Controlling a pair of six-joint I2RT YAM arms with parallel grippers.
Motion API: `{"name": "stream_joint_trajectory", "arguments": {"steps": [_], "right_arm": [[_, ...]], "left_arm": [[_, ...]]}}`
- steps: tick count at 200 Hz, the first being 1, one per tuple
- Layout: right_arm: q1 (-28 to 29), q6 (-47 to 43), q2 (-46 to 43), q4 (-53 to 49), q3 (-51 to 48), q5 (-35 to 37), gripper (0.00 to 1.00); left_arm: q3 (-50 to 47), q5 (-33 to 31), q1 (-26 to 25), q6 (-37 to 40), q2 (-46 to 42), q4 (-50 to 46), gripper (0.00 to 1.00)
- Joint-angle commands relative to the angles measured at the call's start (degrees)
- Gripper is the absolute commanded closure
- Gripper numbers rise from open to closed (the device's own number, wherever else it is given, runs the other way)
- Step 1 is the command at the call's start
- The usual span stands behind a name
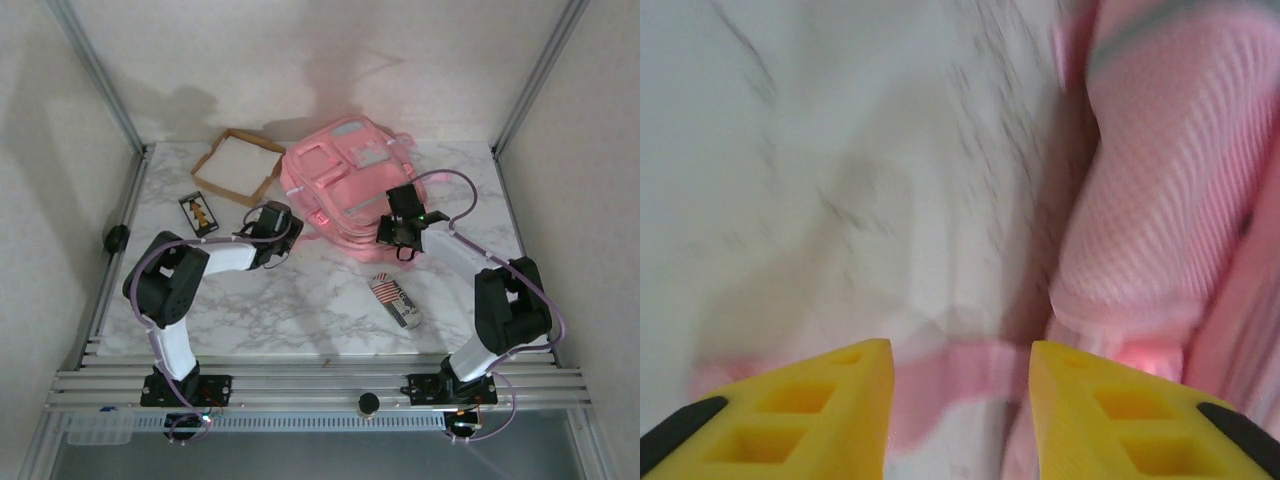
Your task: Pack the student bag
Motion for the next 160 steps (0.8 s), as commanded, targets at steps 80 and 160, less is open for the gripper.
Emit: {"name": "stream_joint_trajectory", "arguments": {"steps": [80, 160], "right_arm": [[0.7, -0.7, -3.2, 3.8, -2.8, -6.3, 1.0], [0.7, -0.8, -2.8, 4.7, -2.7, -6.7, 1.0]], "left_arm": [[11.6, 6.6, -11.4, -6.0, 4.2, 4.5, 0.68], [9.7, 3.7, -13.4, -10.7, 4.7, 2.3, 0.7]]}}
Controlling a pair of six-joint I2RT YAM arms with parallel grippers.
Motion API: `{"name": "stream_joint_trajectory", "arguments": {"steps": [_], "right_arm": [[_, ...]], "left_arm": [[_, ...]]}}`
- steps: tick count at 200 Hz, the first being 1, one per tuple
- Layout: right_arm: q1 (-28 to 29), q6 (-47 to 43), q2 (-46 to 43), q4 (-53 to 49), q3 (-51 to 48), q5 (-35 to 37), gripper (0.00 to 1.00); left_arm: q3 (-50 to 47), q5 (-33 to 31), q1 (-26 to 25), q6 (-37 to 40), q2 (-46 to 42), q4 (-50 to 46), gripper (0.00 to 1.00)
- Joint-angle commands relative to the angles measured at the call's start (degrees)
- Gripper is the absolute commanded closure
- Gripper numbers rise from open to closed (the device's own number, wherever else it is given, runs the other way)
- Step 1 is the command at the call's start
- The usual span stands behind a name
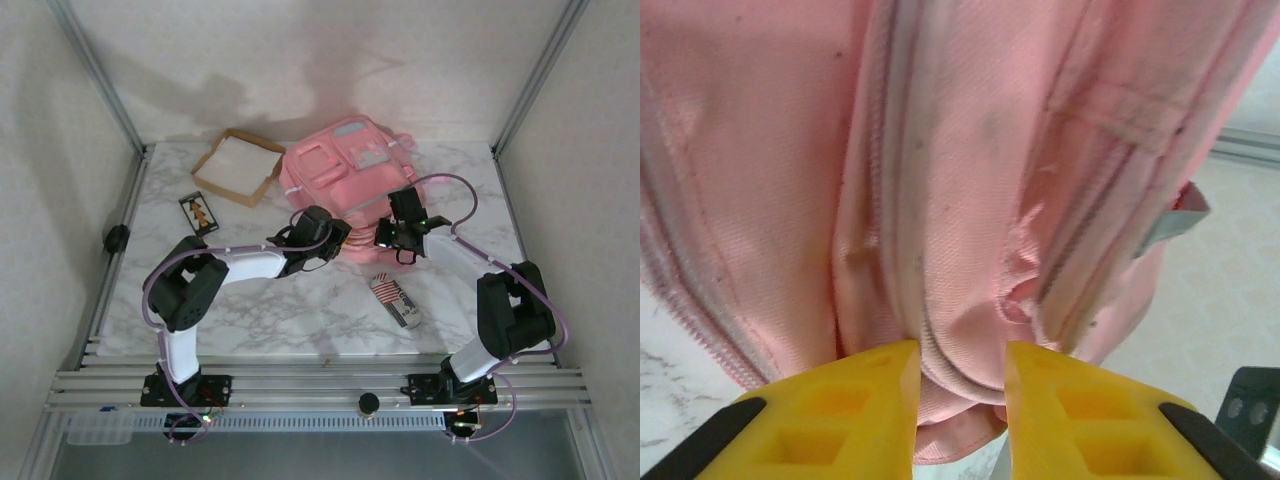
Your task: Pack the student bag
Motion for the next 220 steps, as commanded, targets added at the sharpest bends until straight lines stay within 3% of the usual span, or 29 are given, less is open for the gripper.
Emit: {"name": "stream_joint_trajectory", "arguments": {"steps": [1, 40, 63, 90, 106, 159, 220], "right_arm": [[0.7, -0.6, -1.3, 1.6, -0.1, -1.7, 1.0], [0.6, -0.4, -1.4, 2.3, -0.5, -1.7, 1.0], [0.8, 0.2, -1.3, 2.6, 0.0, -2.6, 1.0], [0.8, 0.4, -1.9, 1.8, -0.4, -1.1, 1.0], [0.7, 0.0, -2.1, 0.0, 0.0, 0.9, 1.0], [-1.5, -1.6, -4.6, -5.7, 0.0, 5.2, 1.0], [-4.4, -4.0, -5.7, -9.7, 2.0, 5.7, 1.0]], "left_arm": [[1.4, -1.1, -0.8, -2.0, 1.4, -2.0, 0.7], [2.6, -4.2, -1.7, -3.3, 3.0, -2.2, 0.66], [4.9, -7.0, -2.3, -4.5, 5.9, -3.1, 0.71], [3.2, -11.1, -2.1, -6.0, 6.3, 0.3, 0.85], [3.1, -12.3, -1.3, -5.3, 5.9, -1.1, 1.0], [-5.7, -14.8, 2.8, -0.3, -2.9, -3.6, 1.0], [-14.6, -10.2, 11.2, 11.6, -12.7, -7.8, 1.0]]}}
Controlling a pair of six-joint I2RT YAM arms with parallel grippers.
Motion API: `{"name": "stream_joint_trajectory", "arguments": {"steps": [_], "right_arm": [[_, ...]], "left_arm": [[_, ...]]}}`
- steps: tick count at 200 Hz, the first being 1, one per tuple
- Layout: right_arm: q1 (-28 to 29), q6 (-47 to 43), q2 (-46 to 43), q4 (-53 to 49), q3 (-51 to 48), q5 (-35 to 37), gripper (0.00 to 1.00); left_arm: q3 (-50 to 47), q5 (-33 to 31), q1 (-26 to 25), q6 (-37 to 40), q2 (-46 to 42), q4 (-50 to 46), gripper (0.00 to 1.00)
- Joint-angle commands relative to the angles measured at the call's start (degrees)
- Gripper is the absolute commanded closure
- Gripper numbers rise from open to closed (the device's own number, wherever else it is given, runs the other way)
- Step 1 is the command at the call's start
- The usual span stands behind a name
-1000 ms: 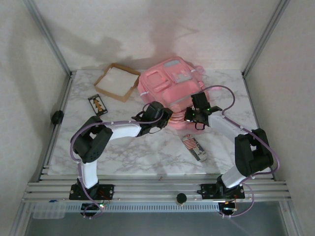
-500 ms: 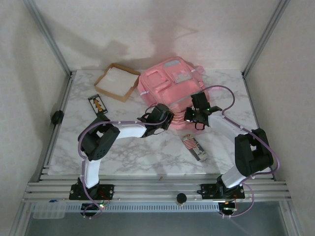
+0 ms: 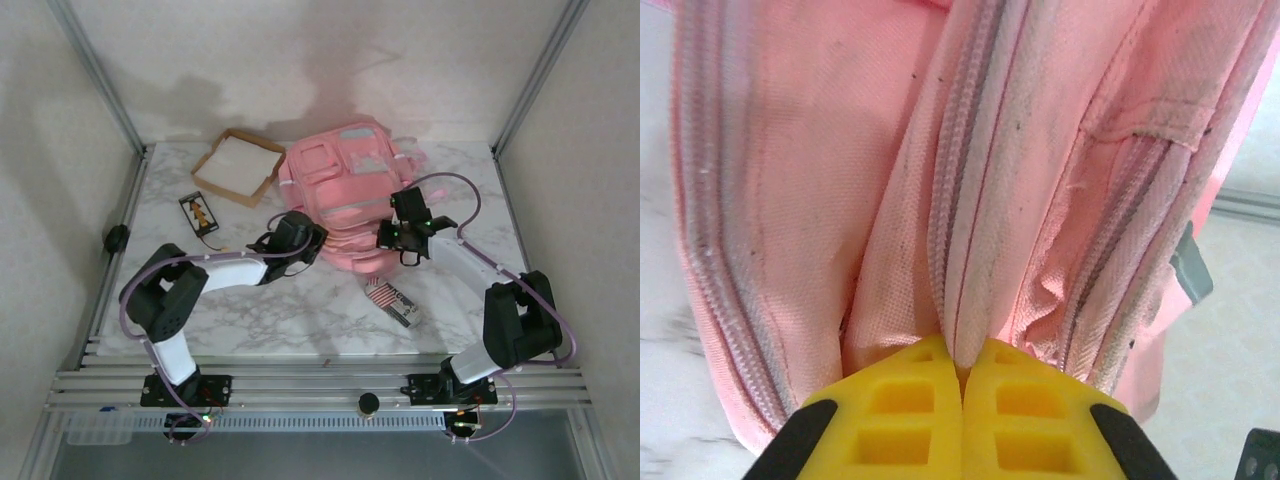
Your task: Pack the student bag
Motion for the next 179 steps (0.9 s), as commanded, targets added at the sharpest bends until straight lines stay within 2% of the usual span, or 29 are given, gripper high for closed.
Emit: {"name": "stream_joint_trajectory", "arguments": {"steps": [1, 32, 44, 79, 90, 112, 125, 152, 179], "right_arm": [[-3.7, -1.2, -2.3, -5.2, 2.0, 7.0, 1.0], [-5.4, -2.4, -1.9, -5.9, 3.6, 6.7, 1.0], [-5.2, -3.2, -1.8, -6.0, 4.3, 6.9, 1.0], [-1.5, -4.0, -0.7, -2.8, 3.2, -1.1, 1.0], [1.2, -3.6, 0.0, -2.3, 3.3, -2.3, 1.0], [3.5, -1.4, 0.4, -0.5, 2.7, -5.0, 1.0], [3.6, -0.5, 0.4, 0.8, 2.1, -5.9, 1.0], [3.8, -0.7, 1.1, 1.5, 1.5, -5.9, 1.0], [3.8, -0.9, 1.1, 2.1, 1.2, -6.1, 1.0]], "left_arm": [[-3.7, -6.3, 6.7, 8.0, -4.5, -9.8, 1.0], [-1.5, -6.3, 13.1, 19.2, -7.9, -17.4, 1.0], [0.1, -4.5, 16.2, 23.0, -7.5, -19.2, 1.0], [3.8, 4.0, 21.4, 29.2, -5.4, -14.6, 1.0], [4.7, 6.3, 21.5, 28.9, -6.1, -15.5, 0.72], [-2.1, 10.9, 18.8, 20.6, -12.5, -8.9, 0.5], [-6.4, 10.5, 16.1, 14.3, -16.2, -6.6, 0.43], [-11.7, 7.7, 9.0, 2.7, -18.9, -2.1, 0.41], [-11.5, 6.8, 4.2, -3.9, -14.8, 4.5, 0.44]]}}
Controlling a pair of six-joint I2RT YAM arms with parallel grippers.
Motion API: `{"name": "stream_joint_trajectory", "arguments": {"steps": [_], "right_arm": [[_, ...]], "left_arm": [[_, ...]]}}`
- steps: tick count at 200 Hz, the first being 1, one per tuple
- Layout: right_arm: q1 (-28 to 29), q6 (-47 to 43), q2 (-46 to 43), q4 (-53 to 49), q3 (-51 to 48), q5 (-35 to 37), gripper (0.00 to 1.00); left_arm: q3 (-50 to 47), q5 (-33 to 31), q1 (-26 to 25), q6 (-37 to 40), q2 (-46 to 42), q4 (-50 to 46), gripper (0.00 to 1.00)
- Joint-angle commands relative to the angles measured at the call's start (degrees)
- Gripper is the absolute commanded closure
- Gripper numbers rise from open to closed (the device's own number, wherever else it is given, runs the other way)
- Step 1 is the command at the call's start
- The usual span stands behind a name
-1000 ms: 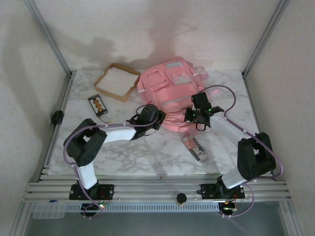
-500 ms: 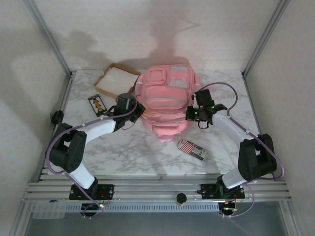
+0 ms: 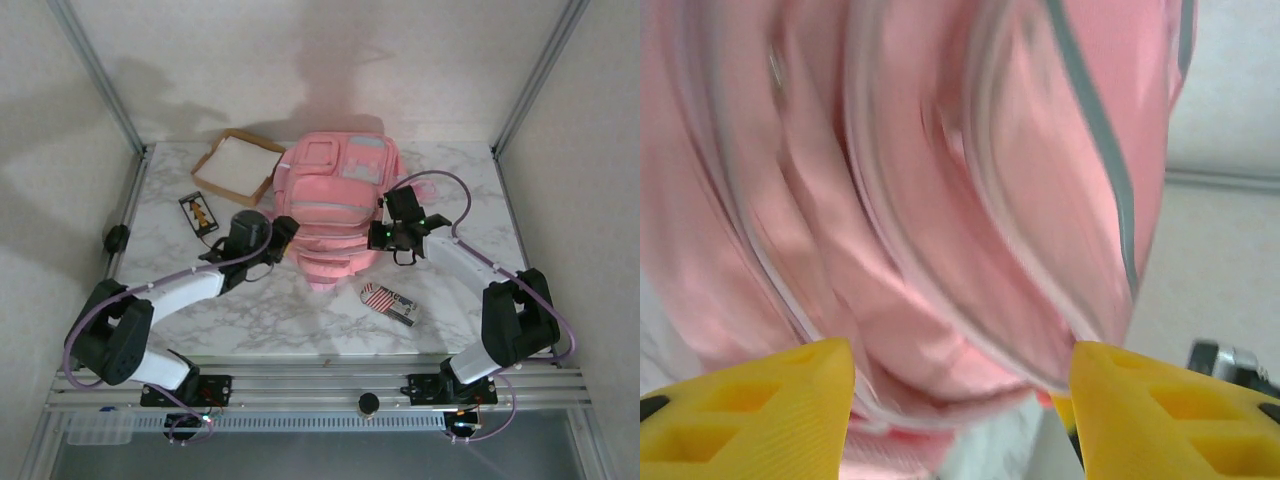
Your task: Pack the student bag
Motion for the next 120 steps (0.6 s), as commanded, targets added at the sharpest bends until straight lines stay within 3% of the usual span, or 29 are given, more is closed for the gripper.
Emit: {"name": "stream_joint_trajectory", "arguments": {"steps": [1, 40, 89, 120], "right_arm": [[0.7, 0.5, 0.1, 1.9, -0.6, -0.7, 1.0], [0.6, 0.1, -0.1, 2.3, -1.2, 0.0, 1.0], [0.6, -0.3, -0.1, 2.7, -2.2, 0.4, 1.0], [0.4, 0.5, -0.1, 2.2, -2.1, 1.9, 1.0]], "left_arm": [[-0.1, -2.1, -2.7, -10.1, 3.2, 8.2, 0.44], [4.7, -4.6, -6.3, -14.6, 10.9, 9.6, 0.51], [10.2, -7.3, -7.2, -17.1, 17.6, 11.0, 0.65], [11.8, -11.0, -7.6, -17.5, 19.0, 7.9, 0.83]]}}
